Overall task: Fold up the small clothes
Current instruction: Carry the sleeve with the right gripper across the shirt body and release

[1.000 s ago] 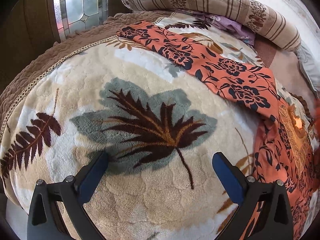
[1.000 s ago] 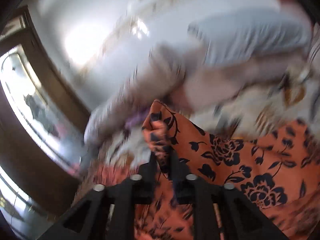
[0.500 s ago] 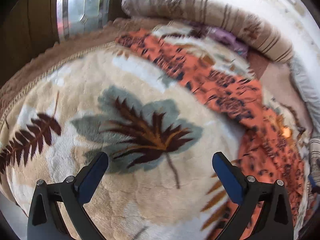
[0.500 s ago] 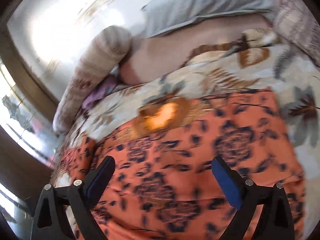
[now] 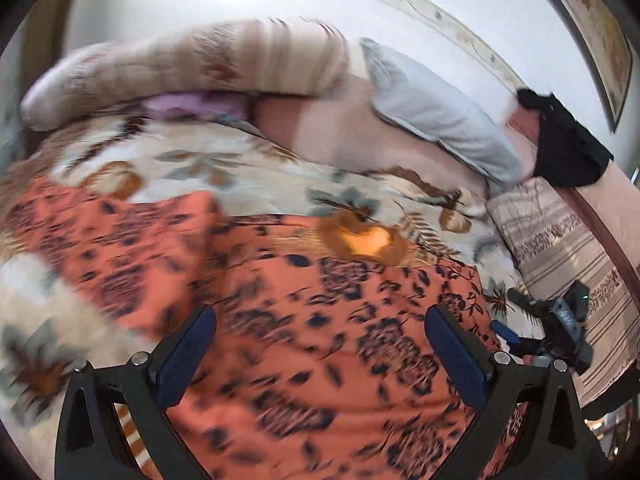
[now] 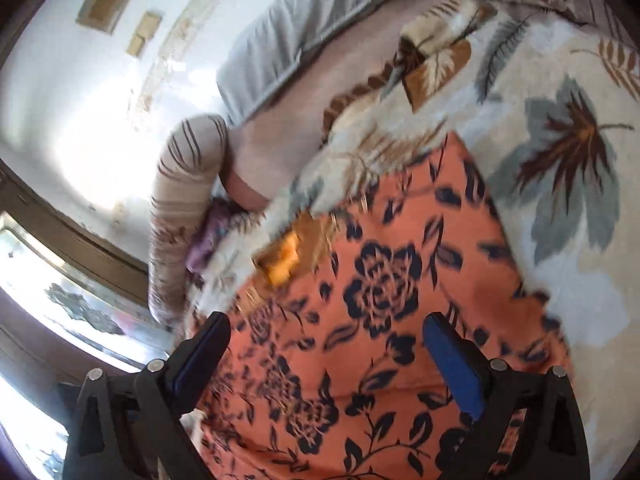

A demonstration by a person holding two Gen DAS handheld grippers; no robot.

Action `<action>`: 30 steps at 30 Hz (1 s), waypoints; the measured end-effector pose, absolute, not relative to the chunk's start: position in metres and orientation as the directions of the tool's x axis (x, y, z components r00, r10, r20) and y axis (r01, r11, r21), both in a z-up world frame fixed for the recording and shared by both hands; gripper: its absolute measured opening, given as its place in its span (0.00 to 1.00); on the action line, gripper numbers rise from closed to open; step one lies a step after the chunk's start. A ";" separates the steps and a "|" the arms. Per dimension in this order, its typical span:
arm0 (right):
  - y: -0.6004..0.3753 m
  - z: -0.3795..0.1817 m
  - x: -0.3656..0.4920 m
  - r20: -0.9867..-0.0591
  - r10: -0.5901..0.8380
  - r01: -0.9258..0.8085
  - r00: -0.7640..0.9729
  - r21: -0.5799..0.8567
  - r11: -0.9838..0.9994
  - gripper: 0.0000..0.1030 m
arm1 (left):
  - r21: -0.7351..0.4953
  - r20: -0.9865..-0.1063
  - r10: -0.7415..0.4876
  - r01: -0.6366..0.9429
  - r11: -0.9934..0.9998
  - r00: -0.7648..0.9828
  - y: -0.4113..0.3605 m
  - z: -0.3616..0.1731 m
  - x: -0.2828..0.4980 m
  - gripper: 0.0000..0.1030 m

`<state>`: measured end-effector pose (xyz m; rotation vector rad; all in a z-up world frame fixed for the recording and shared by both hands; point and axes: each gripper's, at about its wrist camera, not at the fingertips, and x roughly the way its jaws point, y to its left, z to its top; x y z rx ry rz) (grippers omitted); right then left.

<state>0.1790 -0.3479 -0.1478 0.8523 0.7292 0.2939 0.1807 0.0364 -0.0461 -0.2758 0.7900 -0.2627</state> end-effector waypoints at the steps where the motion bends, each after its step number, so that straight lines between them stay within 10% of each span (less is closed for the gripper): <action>1: -0.354 -0.152 0.185 -0.453 0.526 0.049 0.720 0.789 0.613 0.95 | -0.352 -0.670 -0.344 0.126 0.927 0.658 0.028 -0.054 0.194 1.00; 7: -0.397 -0.184 0.210 -0.435 0.647 0.123 0.626 0.875 0.469 0.90 | -0.260 -0.850 -0.219 -0.020 0.965 0.478 0.024 -0.145 0.249 1.00; 17: -0.411 -0.199 0.283 -0.477 0.552 0.196 0.684 0.849 0.490 0.91 | -0.191 -0.854 -0.184 0.035 0.981 0.486 0.017 -0.146 0.237 1.00; 30: -0.265 -0.158 0.150 -0.618 0.321 -0.137 0.718 0.326 0.935 0.91 | -0.608 -0.588 -0.254 -0.213 0.765 0.768 0.243 -0.072 0.181 1.00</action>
